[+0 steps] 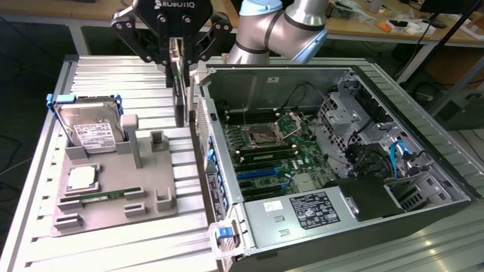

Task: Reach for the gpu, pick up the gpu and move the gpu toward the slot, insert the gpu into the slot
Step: 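Pick up the gpu and move the gpu toward the slot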

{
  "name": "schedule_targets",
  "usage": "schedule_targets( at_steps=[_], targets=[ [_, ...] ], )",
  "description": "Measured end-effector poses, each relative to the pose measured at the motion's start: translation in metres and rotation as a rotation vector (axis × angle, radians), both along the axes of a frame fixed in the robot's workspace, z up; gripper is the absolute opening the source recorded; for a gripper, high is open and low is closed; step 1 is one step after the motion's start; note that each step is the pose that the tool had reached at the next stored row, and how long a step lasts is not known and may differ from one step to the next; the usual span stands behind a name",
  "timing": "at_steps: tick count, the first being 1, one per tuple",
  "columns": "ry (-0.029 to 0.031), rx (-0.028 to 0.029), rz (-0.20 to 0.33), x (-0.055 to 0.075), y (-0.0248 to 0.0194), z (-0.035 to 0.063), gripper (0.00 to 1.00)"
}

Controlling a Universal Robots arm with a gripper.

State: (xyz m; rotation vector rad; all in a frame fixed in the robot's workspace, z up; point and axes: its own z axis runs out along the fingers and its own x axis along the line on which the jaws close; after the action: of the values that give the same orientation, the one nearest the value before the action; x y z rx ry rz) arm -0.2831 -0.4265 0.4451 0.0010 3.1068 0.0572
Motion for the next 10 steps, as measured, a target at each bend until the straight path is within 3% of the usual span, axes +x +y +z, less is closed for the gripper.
schedule_targets(
  at_steps=[10],
  targets=[
    [0.0019, -0.0001, 0.0, 0.043, 0.0, 0.0029, 0.27]
  ],
)
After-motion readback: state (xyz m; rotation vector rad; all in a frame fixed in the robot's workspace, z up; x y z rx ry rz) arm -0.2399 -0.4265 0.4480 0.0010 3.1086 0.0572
